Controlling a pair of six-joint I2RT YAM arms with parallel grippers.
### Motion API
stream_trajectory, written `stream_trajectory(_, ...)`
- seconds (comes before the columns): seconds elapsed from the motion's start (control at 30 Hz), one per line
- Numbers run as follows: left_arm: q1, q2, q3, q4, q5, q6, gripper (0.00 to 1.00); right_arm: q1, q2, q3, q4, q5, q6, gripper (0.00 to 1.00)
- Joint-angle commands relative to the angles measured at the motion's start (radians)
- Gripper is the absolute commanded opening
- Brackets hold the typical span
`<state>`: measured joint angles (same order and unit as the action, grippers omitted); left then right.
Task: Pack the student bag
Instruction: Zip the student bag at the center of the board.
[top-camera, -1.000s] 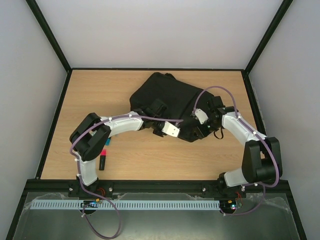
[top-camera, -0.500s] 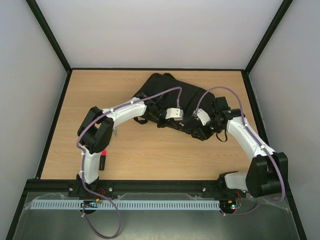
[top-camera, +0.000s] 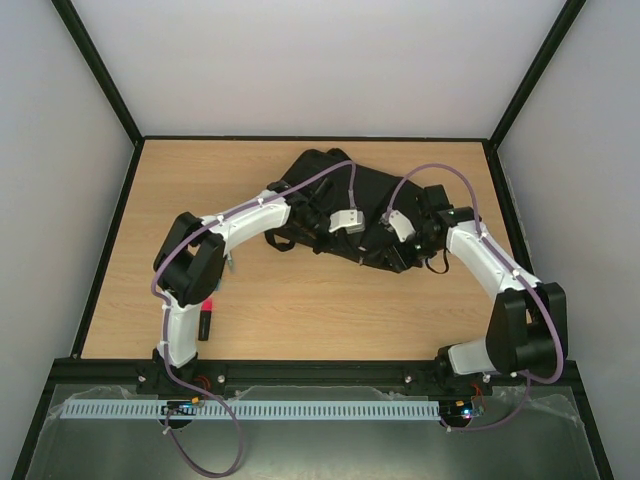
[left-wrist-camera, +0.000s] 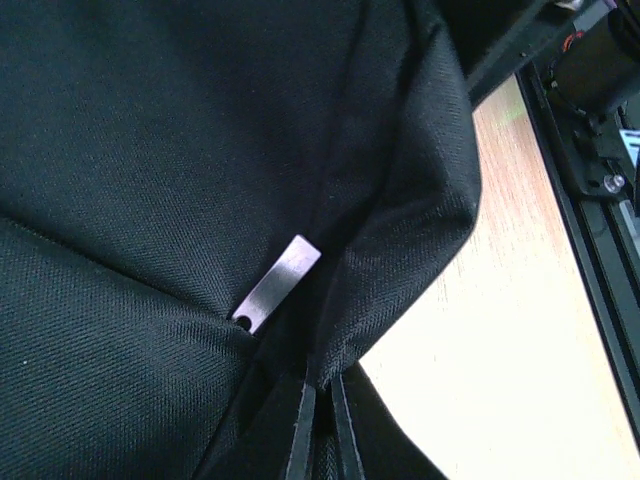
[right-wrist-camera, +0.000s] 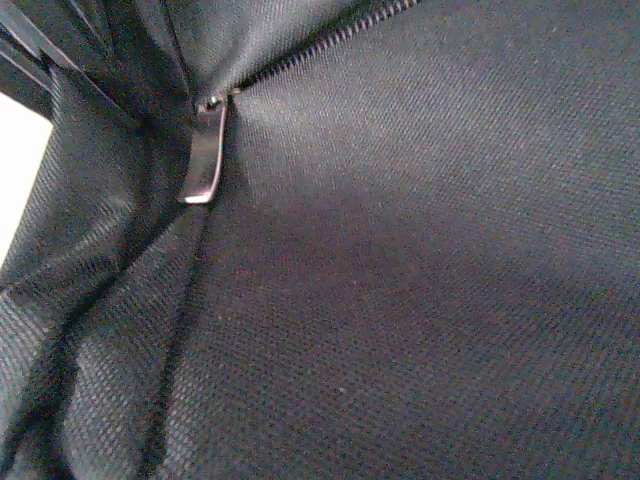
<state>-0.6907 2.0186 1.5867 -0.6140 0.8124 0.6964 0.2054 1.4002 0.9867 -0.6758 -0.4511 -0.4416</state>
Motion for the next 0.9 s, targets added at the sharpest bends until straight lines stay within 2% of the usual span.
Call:
stream_trajectory(0.0, -0.008, -0.047, 0.007, 0.058, 0.085, -0.144, 0.02, 0.019, 0.004, 0.036, 0.041, -0.023, 0.095, 0.54)
stream_trajectory(0.2, 0.0, -0.05, 0.01, 0.15, 0.071, -0.293, 0.02, 0.02, -0.088, 0.013, -0.047, 0.085, 0.089, 0.63)
stream_trajectory(0.4, -0.001, -0.014, 0.033, 0.293, 0.022, -0.513, 0.02, 0.019, -0.179, -0.01, -0.083, 0.077, 0.1, 0.59)
stream_trajectory(0.63, -0.007, 0.042, 0.116, 0.404, 0.034, -0.689, 0.02, 0.02, -0.122, 0.02, 0.007, 0.14, 0.115, 0.59)
stream_trajectory(0.87, -0.033, 0.046, 0.147, 0.441, 0.033, -0.741, 0.02, 0.021, -0.051, 0.091, 0.118, 0.205, 0.163, 0.59)
